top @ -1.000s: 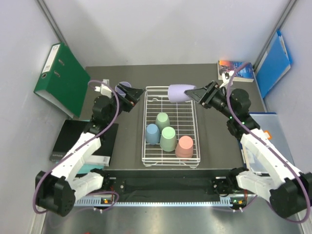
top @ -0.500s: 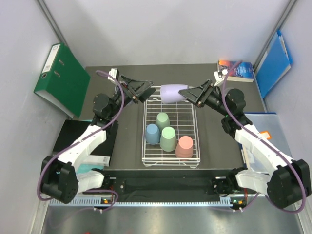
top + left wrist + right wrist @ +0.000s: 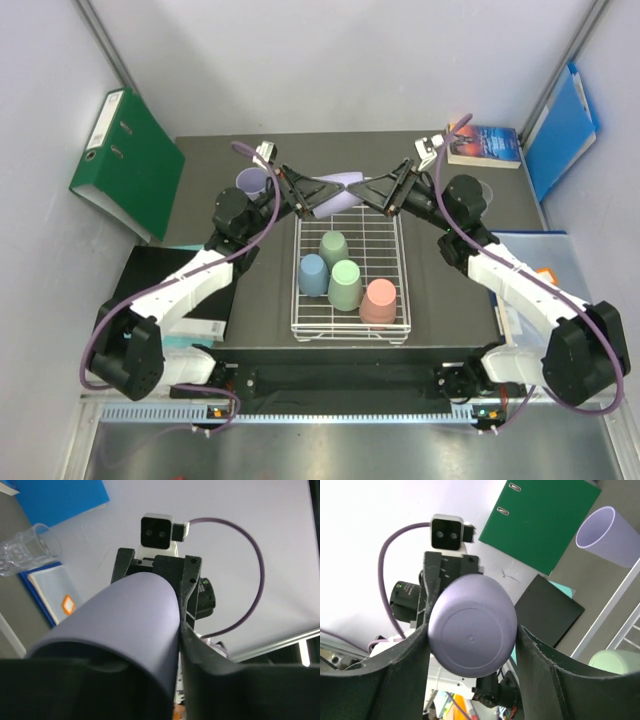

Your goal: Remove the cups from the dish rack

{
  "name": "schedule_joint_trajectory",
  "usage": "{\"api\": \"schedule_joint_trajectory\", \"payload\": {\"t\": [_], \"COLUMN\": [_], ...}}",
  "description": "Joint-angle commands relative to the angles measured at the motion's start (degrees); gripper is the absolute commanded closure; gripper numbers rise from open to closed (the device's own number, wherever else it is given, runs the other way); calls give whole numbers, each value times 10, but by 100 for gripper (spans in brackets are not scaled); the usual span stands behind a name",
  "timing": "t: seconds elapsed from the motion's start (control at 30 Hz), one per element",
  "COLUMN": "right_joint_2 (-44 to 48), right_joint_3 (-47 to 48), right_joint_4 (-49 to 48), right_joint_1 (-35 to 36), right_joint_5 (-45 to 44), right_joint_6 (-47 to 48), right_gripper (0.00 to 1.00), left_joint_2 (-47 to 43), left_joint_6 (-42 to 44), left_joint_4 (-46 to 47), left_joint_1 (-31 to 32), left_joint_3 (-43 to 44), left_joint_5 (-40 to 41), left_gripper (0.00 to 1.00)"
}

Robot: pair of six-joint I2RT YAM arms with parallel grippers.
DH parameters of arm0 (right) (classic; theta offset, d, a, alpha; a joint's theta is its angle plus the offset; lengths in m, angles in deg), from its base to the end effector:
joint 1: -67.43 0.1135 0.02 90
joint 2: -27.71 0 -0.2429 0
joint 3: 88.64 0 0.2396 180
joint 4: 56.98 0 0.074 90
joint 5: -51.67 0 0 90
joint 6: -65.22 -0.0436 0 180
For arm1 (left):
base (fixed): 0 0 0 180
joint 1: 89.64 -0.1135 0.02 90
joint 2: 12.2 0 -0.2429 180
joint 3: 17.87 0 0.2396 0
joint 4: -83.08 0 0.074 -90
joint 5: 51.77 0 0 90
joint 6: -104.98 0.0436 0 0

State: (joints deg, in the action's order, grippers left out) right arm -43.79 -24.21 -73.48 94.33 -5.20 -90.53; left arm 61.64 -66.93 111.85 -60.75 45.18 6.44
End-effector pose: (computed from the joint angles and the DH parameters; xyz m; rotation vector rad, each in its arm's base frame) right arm 0.2476 0.1523 0.3325 0.0026 1.6839 1.6822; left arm 0.2458 -0.1619 0.3362 -0.1431 1.5983 -1.9337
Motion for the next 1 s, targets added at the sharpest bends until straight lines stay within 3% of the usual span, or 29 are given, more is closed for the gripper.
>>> {"api": "schedule_joint_trajectory", "payload": {"t": [0.0, 0.07, 0.13, 0.17, 0.23, 0.27, 0.3, 0.37, 0.4, 0.47, 0.5, 0.57, 0.6, 0.63, 0.67, 0.73, 0.8, 0.97], "right_joint_2": [18, 27, 37, 40, 51, 57, 65, 71, 76, 79, 76, 71, 64, 61, 57, 48, 45, 44], "right_joint_3": [23, 24, 26, 35, 53, 80, 100, 149, 161, 188, 196, 211, 216, 220, 228, 237, 246, 250], "right_joint_4": [-2, 23, 37, 51, 127, 168, 283, 369, 410, 493, 514, 564, 576, 593, 613, 635, 661, 684], "right_joint_1": [5, 5, 4, 4, 4, 4, 4, 6, 6, 6, 6, 5, 7, 6, 7, 6, 7, 6], "right_joint_5": [-13, -24, -26, -34, -54, -100, -138, -234, -262, -327, -349, -383, -393, -400, -406, -416, -428, -441], "right_joint_6": [34, 48, 63, 71, 109, 126, 166, 206, 235, 251, 266, 273, 282, 286, 289, 303, 316, 338], "right_gripper": [100, 97, 86, 65, 41, 21, 14, 6, 5, 5, 5, 6, 7, 7, 7, 7, 8, 8], "left_joint_2": [0, -1, 0, 1, 1, 0, -1, 1, 10, 52, 73, 146, 175, 204, 267, 328, 399, 444], "left_joint_6": [24, 34, 40, 41, 53, 63, 98, 160, 243, 324, 392, 440, 480, 499, 517, 561, 596, 634], "left_joint_4": [26, 2, -1, -6, -24, -75, -122, -230, -381, -530, -638, -750, -792, -878, -916, -1017, -1056, -1056], "left_joint_1": [3, 3, 2, -1, -6, -17, -25, -46, -50, -53, -52, -52, -53, -53, -53, -53, -53, -60], "left_joint_3": [36, 43, 46, 48, 62, 72, 105, 155, 227, 313, 401, 492, 579, 622, 666, 787, 851, 834], "left_joint_5": [-8, -6, 0, 1, 1, 1, 1, 27, 48, 152, 194, 329, 368, 400, 465, 520, 589, 664], "left_gripper": [98, 100, 100, 100, 100, 100, 100, 100, 100, 100, 100, 100, 100, 100, 100, 100, 100, 100]}}
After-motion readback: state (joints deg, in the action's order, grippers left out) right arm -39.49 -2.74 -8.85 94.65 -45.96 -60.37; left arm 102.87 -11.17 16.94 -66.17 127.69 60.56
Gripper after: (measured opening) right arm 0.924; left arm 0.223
